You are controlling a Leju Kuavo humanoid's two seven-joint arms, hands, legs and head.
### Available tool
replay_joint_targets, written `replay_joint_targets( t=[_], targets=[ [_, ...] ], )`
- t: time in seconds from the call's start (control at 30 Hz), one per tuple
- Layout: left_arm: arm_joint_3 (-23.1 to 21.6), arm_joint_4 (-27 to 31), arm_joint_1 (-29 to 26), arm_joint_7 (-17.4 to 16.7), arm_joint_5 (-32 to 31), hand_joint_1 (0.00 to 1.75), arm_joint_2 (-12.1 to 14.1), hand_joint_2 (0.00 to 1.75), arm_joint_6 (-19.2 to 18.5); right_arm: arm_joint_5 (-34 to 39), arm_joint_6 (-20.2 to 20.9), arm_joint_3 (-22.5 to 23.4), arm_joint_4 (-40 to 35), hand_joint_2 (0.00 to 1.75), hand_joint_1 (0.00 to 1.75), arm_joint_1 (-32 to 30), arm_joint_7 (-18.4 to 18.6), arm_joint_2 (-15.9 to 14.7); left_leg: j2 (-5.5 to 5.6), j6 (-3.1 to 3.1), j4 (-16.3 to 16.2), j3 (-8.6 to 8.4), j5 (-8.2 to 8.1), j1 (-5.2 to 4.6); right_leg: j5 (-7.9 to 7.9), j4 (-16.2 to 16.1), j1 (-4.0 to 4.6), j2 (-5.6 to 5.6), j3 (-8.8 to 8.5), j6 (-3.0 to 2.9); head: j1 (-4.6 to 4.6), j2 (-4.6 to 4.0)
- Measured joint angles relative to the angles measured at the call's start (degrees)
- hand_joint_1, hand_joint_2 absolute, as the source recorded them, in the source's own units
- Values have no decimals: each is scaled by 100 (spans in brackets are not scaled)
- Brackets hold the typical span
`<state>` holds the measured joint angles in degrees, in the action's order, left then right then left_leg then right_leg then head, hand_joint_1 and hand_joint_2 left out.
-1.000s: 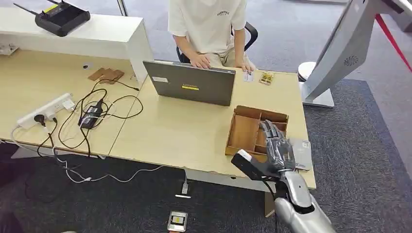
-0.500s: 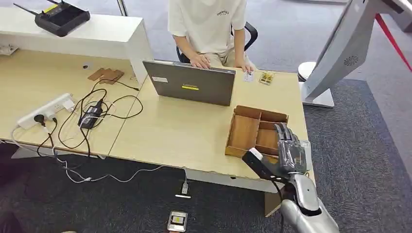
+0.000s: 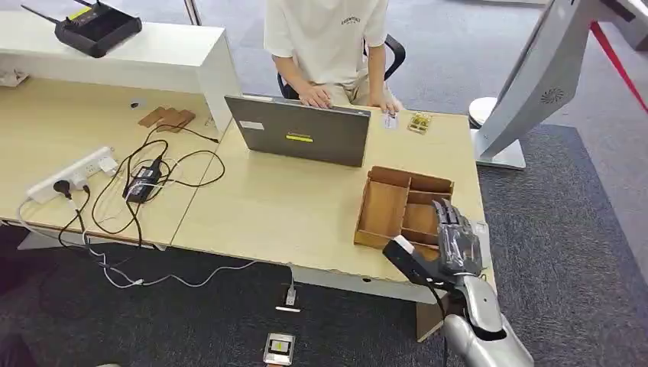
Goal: Pass the card to the sensor for recognition and then transmit it.
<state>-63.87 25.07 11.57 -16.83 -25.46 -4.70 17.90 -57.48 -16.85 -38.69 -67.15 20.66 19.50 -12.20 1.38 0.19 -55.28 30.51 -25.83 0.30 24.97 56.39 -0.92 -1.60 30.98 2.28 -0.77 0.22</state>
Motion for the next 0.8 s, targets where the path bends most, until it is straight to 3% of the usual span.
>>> replay_joint_targets(
  t=[0.27,0.8],
  targets=[
    [-2,0,45,17,-94,0,-4,0,-109,35,127,-68,230,175,0,127,-400,153,1,0,1,1,0,0,0,2,1,0,0,0,0,0],
    [-2,0,43,26,-70,0,-4,0,-107,249,122,-192,665,175,0,303,-483,302,1,0,1,2,0,0,0,1,0,0,0,0,0,0]
  ],
)
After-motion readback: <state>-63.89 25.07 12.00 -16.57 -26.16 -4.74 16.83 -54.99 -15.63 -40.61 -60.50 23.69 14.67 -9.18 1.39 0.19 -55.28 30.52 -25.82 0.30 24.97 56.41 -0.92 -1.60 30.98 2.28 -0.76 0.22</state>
